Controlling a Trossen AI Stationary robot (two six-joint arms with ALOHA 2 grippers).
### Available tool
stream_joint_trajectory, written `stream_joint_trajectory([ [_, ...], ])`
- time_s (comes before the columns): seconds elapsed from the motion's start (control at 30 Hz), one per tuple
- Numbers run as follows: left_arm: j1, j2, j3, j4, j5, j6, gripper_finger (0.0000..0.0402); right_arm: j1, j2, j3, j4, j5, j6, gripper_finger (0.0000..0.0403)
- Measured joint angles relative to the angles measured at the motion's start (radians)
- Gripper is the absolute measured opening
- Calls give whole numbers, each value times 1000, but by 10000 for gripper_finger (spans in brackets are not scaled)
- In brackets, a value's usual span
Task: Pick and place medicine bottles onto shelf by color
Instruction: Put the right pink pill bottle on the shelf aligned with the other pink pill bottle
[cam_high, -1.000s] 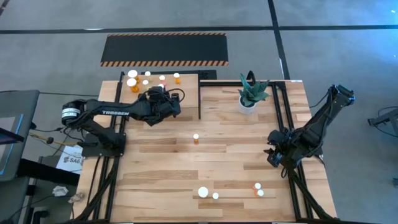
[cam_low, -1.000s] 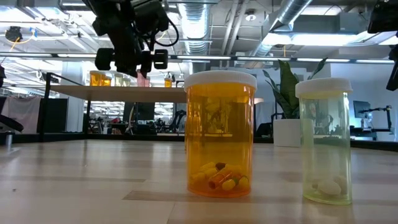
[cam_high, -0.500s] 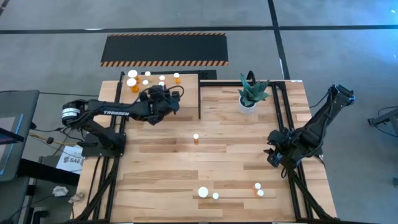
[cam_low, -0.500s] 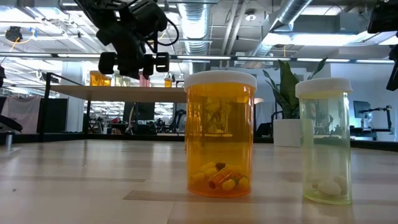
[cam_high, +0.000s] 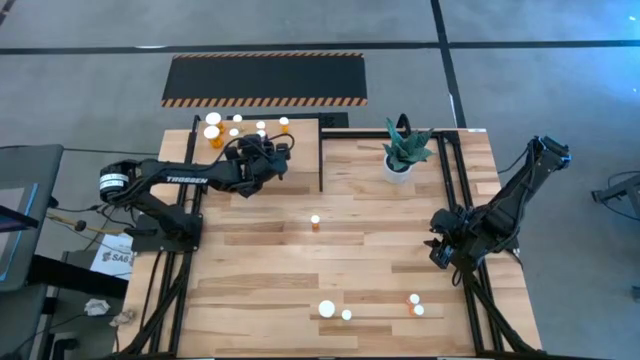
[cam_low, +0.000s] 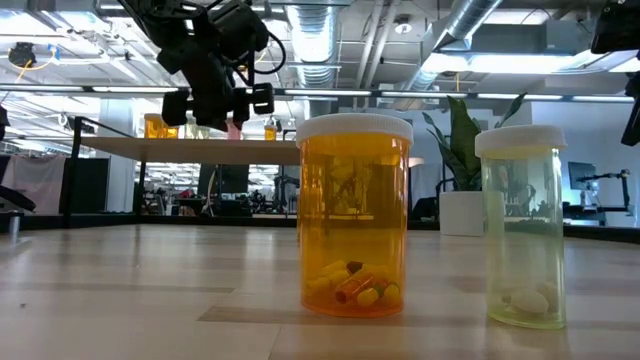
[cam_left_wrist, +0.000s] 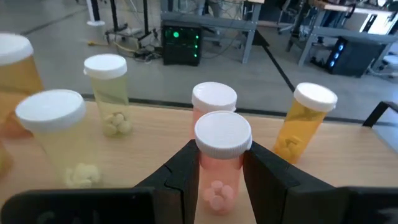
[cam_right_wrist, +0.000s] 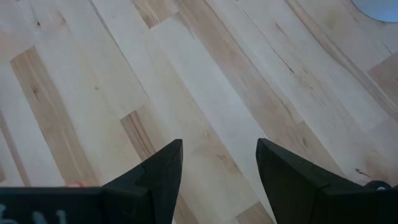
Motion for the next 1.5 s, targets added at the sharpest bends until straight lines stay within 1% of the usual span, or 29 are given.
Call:
stream_joint_trajectory([
  [0.13, 0, 0, 1, 16, 13, -14, 95, 0, 0, 0, 0, 0, 0, 226],
  [0.3, 8, 0, 1, 58, 24, 44, 95, 0, 0, 0, 0, 0, 0, 226],
  [0.6, 11, 0, 1, 46, -9, 75, 95, 0, 0, 0, 0, 0, 0, 226],
  [0.9, 11, 0, 1, -4, -6, 71, 95, 0, 0, 0, 0, 0, 0, 226],
  [1.1, 17, 0, 1, -4, -5, 66, 95, 0, 0, 0, 0, 0, 0, 226],
  [1.27, 35, 0, 1, -2, 7, 65, 105, 0, 0, 0, 0, 0, 0, 226],
  [1.5, 33, 0, 1, -7, 21, 55, 118, 0, 0, 0, 0, 0, 0, 226],
])
